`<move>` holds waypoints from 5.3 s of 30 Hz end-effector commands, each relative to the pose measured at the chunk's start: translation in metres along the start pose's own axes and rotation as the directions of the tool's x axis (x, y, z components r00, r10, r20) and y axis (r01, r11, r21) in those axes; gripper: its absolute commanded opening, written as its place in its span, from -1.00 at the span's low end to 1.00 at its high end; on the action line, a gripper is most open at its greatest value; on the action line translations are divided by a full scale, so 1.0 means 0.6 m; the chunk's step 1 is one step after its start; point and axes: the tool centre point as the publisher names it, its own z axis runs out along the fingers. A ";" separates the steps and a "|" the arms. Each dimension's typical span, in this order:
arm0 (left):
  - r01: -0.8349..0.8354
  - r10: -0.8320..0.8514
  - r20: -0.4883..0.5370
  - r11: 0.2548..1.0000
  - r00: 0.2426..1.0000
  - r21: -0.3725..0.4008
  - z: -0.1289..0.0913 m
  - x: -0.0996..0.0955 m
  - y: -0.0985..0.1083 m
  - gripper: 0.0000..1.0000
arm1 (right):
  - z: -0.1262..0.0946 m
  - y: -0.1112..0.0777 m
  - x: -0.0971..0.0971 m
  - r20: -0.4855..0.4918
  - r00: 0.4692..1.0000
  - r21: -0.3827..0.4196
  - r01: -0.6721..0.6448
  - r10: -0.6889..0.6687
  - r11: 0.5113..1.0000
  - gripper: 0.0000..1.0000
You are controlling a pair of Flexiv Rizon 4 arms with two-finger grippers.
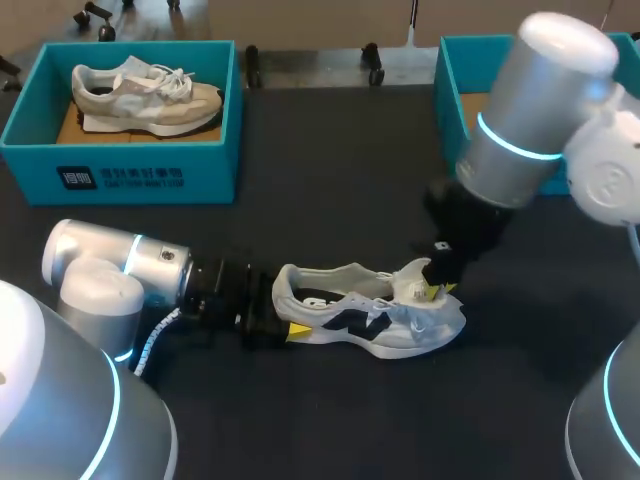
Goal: Take the shoe out of the shoebox, open the shoe tongue, remove and reinsert the insole, then place the shoe into the shoebox
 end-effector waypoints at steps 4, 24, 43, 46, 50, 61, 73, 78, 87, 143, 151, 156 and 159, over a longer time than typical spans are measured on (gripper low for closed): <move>0.000 0.000 -0.002 1.000 1.000 -0.002 -0.002 -0.007 0.009 -1.00 | 0.000 -0.022 -0.007 -0.118 0.993 -0.028 -0.005 0.002 1.000 1.00; 0.000 0.000 -0.002 1.000 1.000 -0.002 -0.002 -0.007 0.009 -1.00 | -0.155 -0.017 0.084 0.196 0.961 -0.024 0.204 -0.196 0.979 1.00; 0.000 0.000 -0.002 1.000 1.000 -0.002 -0.002 -0.007 0.009 -1.00 | -0.196 0.029 0.189 0.327 0.707 0.126 0.625 -0.627 0.770 -1.00; 0.000 0.000 -0.002 1.000 1.000 -0.002 -0.002 -0.007 0.009 -1.00 | -0.191 0.038 0.197 0.315 0.677 0.167 0.651 -0.665 0.741 -1.00; 0.000 0.000 -0.002 1.000 1.000 -0.002 -0.002 -0.007 0.009 -1.00 | -0.184 0.047 0.211 0.271 0.616 0.166 0.727 -0.739 0.667 -1.00; 0.000 0.000 -0.002 1.000 1.000 -0.002 -0.002 -0.007 0.009 -1.00 | -0.181 0.053 0.225 0.176 0.531 0.136 0.821 -0.829 0.554 -1.00; 0.000 0.000 -0.002 1.000 1.000 -0.002 -0.002 -0.007 0.009 -1.00 | -0.100 0.078 0.288 0.187 0.352 0.324 0.859 -0.917 0.396 -1.00; 0.000 0.000 -0.002 1.000 1.000 -0.002 -0.002 -0.007 0.009 -1.00 | -0.053 0.082 0.297 0.164 0.316 0.338 0.872 -0.934 0.354 -1.00; 0.000 0.000 -0.002 1.000 1.000 -0.002 -0.002 -0.007 0.009 -1.00 | -0.053 0.082 0.297 0.164 0.316 0.338 0.872 -0.934 0.354 -1.00; 0.000 0.000 -0.002 1.000 1.000 -0.002 -0.002 -0.007 0.009 -1.00 | 0.046 0.118 0.238 0.098 0.356 0.331 0.869 -0.929 0.368 -1.00; 0.000 0.000 -0.002 1.000 1.000 -0.002 -0.002 -0.007 0.009 -1.00 | 0.054 0.124 0.218 0.120 0.331 0.361 0.864 -0.936 0.351 -1.00; 0.000 0.000 -0.002 1.000 1.000 -0.002 -0.002 -0.007 0.009 -1.00 | 0.070 0.120 0.208 0.124 0.331 0.360 0.863 -0.935 0.353 -1.00; 0.000 0.000 -0.002 1.000 1.000 -0.002 -0.002 -0.007 0.009 -1.00 | 0.081 0.117 0.199 0.138 0.331 0.355 0.863 -0.934 0.358 -1.00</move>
